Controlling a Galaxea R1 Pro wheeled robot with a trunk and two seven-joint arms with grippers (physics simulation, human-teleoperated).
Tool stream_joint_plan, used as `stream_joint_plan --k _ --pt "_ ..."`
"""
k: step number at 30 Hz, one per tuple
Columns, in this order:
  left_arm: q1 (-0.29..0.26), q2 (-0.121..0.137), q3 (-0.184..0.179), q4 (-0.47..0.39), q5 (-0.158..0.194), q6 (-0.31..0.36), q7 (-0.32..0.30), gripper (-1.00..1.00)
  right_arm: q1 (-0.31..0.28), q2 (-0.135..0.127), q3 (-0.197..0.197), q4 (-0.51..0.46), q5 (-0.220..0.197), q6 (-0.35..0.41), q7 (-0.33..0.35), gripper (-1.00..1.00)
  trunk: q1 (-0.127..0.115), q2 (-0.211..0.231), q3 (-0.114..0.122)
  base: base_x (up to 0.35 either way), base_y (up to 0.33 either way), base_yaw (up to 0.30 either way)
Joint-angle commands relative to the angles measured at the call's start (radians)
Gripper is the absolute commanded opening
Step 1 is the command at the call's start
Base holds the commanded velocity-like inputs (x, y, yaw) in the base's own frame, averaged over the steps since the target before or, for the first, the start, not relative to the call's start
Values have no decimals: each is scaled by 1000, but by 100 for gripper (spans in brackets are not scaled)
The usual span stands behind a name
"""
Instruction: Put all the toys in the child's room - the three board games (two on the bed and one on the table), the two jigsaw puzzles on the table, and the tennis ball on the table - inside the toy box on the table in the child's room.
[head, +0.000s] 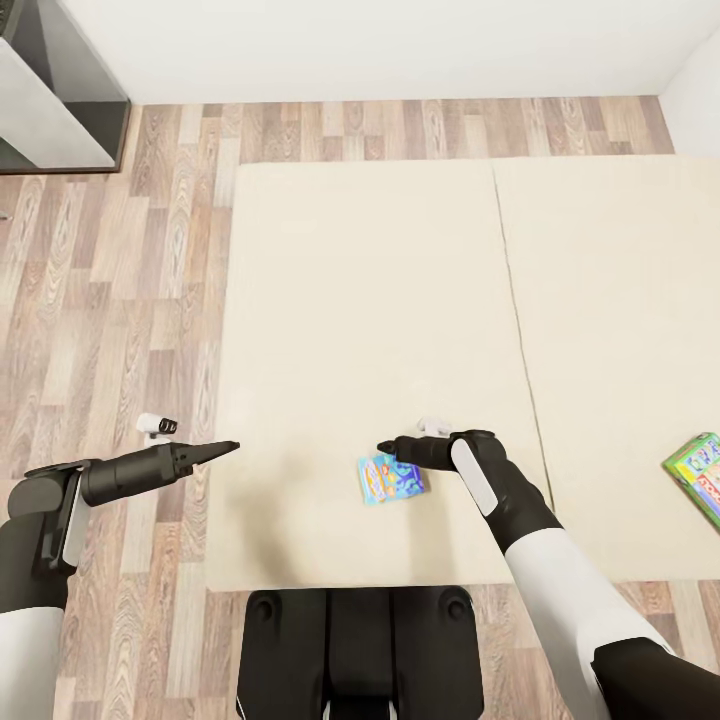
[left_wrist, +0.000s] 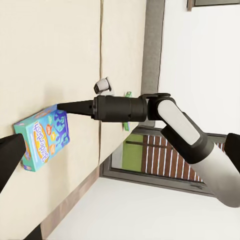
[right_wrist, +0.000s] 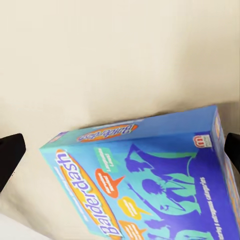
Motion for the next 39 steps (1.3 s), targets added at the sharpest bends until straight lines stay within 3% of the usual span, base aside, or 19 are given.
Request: stream_joint_plan --k 1,14,20,24,39 --pt "0 0 0 0 -1 11 -4 100 0 0 -1 -1 7 -2 7 100 1 -2 -1 0 26 0" --pt "0 0 0 0 -1 11 -4 100 0 0 0 1 7 -14 7 100 1 -2 -1 0 30 0" --pt "0 2 1 -1 -1 11 -4 100 0 0 55 2 7 -15 7 100 1 -2 -1 0 0 0" --pt "0 2 2 -1 -1 11 -4 100 0 -1 66 2 6 -14 7 100 1 -2 -1 0 0 0" --pt "0 0 0 -1 -1 11 -4 100 0 -5 68 47 2 -5 8 100 1 -2 -1 0 0 0"
